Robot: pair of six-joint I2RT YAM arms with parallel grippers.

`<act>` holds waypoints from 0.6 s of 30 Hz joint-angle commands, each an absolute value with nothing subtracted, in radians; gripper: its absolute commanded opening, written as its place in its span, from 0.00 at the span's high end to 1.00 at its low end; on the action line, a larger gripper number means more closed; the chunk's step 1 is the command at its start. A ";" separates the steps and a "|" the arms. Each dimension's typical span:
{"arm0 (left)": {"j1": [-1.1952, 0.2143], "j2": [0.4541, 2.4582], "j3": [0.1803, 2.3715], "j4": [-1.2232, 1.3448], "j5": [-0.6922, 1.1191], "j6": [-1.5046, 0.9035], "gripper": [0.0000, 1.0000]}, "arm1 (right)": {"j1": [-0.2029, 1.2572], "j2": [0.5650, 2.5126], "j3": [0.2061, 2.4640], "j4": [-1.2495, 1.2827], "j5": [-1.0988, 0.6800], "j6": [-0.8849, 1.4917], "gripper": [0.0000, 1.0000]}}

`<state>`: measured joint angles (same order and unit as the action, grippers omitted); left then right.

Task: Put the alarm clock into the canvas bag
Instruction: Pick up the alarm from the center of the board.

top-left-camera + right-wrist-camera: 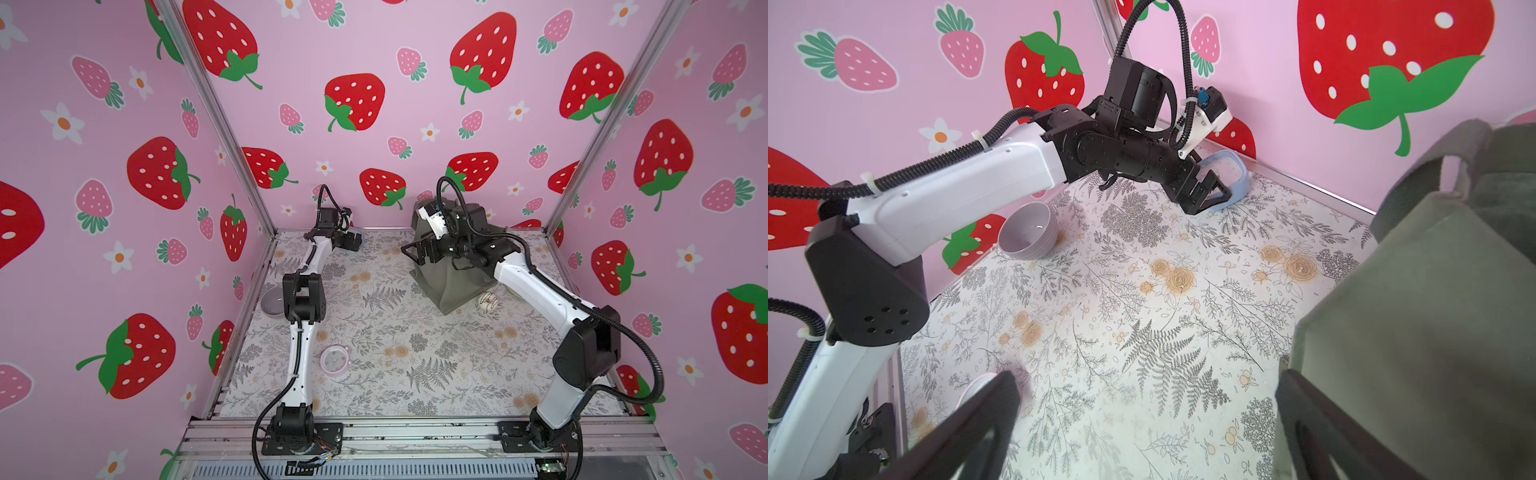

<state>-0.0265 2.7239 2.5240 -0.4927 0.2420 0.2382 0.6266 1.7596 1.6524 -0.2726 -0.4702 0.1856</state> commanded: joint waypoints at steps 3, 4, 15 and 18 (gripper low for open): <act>-0.050 2.750 2.589 -0.534 0.214 0.300 0.01 | 0.632 1.752 1.684 -0.284 -0.486 0.173 0.00; -0.052 2.751 2.590 -0.533 0.207 0.302 0.01 | 0.632 1.750 1.684 -0.284 -0.485 0.172 0.00; -0.051 2.771 2.633 -0.574 0.203 0.296 0.01 | 0.632 1.740 1.694 -0.293 -0.489 0.185 0.00; -0.049 2.770 2.634 -0.591 0.205 0.287 0.01 | 0.632 1.740 1.698 -0.292 -0.492 0.192 0.00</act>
<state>-0.0498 2.7407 2.5893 -0.5491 0.2096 0.2760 0.6266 1.7596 1.6657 -0.2867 -0.4732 0.1894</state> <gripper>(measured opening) 0.994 0.993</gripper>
